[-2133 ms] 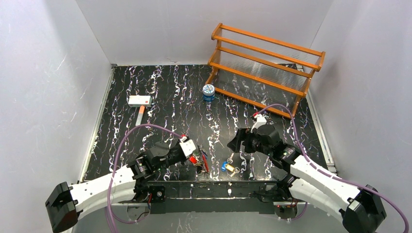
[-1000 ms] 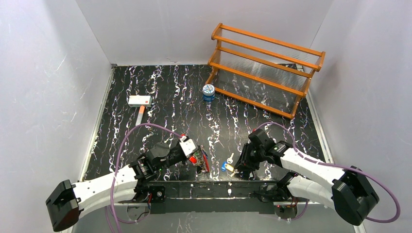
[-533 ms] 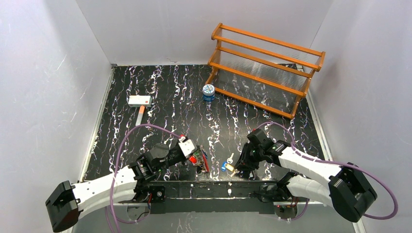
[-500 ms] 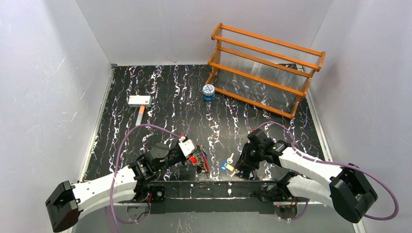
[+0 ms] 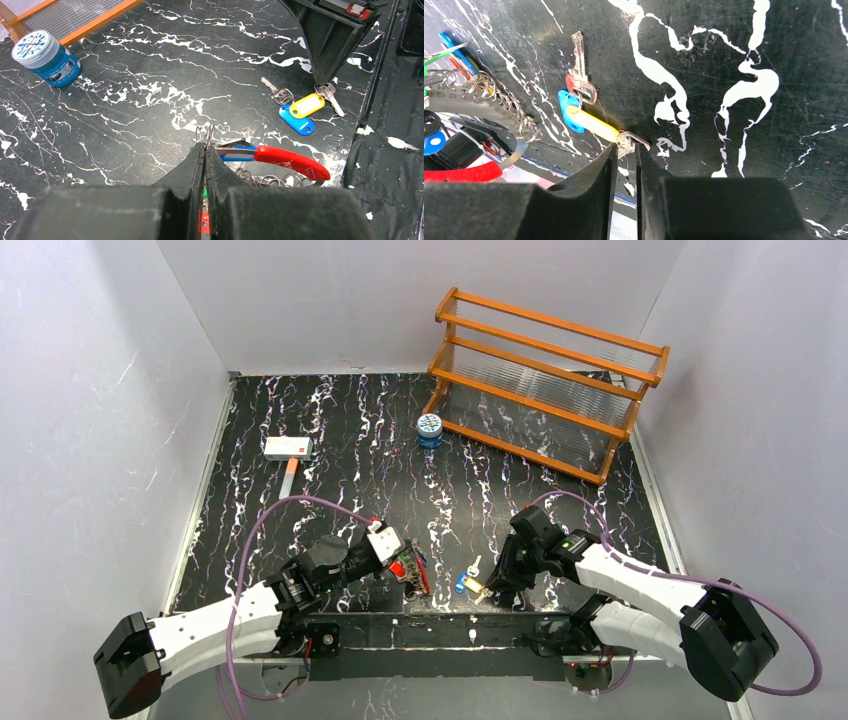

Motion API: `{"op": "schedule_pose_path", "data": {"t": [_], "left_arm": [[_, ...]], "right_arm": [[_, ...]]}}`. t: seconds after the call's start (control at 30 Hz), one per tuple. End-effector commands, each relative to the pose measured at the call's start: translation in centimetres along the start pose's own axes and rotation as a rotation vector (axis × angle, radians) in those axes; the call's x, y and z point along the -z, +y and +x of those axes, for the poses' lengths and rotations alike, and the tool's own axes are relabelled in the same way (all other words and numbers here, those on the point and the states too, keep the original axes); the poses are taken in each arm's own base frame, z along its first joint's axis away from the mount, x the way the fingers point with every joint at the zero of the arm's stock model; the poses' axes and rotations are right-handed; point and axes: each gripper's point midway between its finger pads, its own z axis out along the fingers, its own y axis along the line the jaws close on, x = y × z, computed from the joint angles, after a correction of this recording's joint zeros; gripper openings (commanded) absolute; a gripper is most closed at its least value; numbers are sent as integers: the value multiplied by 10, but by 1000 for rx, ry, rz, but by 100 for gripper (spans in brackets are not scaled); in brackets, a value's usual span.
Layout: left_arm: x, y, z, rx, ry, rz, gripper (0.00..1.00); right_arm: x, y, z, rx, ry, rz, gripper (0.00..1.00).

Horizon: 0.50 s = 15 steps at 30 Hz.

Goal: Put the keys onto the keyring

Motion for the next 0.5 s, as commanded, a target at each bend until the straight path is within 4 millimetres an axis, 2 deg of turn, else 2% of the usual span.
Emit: {"op": "schedule_pose_path", "data": {"t": [0.0,0.2,0.47], "left_arm": [[1,2,-9,2,-42,-11,0],[2,2,-9,4,-44,-12,0],[3,2,-9,6,-49,-15,0]], "right_arm": [[-3,8,0,-11,10,-30,28],[-8,11,0,-10,21,-43,32],[-10,19,-5,7,12,-61,27]]}}
